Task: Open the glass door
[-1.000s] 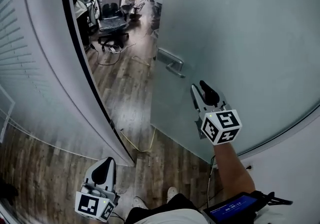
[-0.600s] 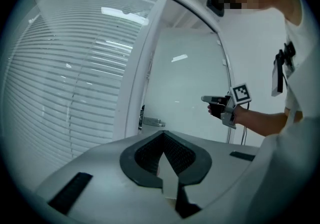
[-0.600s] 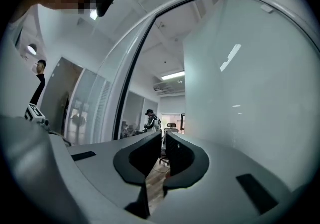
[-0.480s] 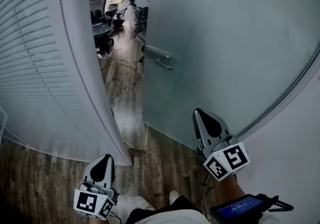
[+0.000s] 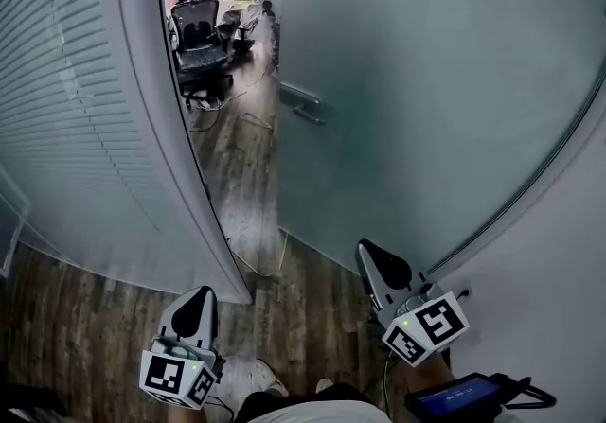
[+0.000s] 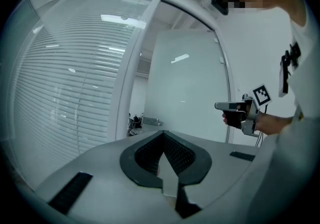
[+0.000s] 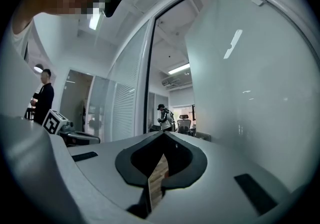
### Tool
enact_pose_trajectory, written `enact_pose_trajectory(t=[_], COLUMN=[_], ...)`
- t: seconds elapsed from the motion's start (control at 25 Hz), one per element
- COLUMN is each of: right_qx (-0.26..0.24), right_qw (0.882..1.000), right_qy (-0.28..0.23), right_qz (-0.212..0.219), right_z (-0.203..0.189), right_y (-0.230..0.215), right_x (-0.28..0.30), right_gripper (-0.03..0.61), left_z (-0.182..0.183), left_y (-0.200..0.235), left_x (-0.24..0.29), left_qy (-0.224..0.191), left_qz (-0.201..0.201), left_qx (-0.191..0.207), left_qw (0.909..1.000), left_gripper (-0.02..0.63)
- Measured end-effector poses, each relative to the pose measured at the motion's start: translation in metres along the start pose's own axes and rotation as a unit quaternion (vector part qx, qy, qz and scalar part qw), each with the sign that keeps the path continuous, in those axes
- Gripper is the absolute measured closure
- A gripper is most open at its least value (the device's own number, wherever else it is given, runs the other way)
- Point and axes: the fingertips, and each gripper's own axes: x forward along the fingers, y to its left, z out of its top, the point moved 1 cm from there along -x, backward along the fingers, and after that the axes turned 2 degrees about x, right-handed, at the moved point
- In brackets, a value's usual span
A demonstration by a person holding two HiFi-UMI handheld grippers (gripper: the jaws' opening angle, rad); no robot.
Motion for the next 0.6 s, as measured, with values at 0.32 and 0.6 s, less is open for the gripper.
enact_pose_trajectory(t=[0.32, 0.6], right_qx=[0.007, 0.018], right_qw=[0.998, 0.994], right_qy=[0.013, 0.010], right_qz=[0.068, 0.103], right_z=[0.017, 0.018], right_y=[0.007, 0.016], right_x=[-0.060, -0.079], right_gripper=[0.577, 0.577], left_z=[0.019, 0.028], left_y=[-0.076, -0.098], left_x=[-0.041, -0.071], left_qy=[0.014, 0.026], left_qz=[0.041, 0.076], left_qx=[0.007, 0.018], left_qw=[0.9990, 0.9966], left_gripper=[0.615, 0.615])
